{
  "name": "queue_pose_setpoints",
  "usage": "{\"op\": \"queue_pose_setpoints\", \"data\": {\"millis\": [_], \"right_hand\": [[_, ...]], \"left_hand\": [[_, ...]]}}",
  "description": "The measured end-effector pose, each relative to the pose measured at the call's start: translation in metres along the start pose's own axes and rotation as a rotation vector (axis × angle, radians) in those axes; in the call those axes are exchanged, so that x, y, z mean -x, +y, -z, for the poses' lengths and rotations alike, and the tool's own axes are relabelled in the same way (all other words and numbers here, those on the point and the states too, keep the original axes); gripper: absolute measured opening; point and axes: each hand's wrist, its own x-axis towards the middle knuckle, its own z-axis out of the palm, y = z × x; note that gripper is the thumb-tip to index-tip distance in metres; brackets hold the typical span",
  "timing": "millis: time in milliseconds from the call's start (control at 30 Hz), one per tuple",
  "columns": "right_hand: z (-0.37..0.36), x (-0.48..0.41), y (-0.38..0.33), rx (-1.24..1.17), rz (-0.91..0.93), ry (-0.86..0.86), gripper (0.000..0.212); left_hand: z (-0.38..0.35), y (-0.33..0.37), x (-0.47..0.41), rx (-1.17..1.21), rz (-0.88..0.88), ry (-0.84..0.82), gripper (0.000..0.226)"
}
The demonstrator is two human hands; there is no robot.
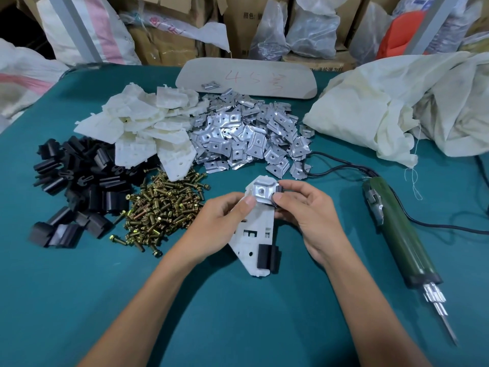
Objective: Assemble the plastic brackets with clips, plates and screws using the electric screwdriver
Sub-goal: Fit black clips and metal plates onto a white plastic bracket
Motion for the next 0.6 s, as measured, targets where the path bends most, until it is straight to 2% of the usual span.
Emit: {"op": "queue_pose_setpoints", "data": {"millis": [67, 200, 367, 600], "right_hand": [[-0.0005, 0.0004, 0.0007, 0.001, 0.009, -0.006, 0.020], [-0.0012, 0.0001, 0.0024, 0.014, 0.011, -0.004, 0.021], [-0.0007, 0.0011, 0.0016, 0.051, 0.045, -0.046, 0.027], [-0.0040, 0.0044, -0.0008, 0.110, 0.095, -0.078, 0.026]], "left_hand": [[-0.0004, -0.0001, 0.0006, 0.025, -0.016, 0.012, 0.051], [0.0017, 0.0002, 0.0012, 0.109, -0.004, 0.000, 0.035], [0.0023, 0.0020, 0.0018, 0.133, 0.015, 0.004, 0.031], [0.0001, 0.0018, 0.0048, -0.011, -0.033, 0.019, 0.029]]}}
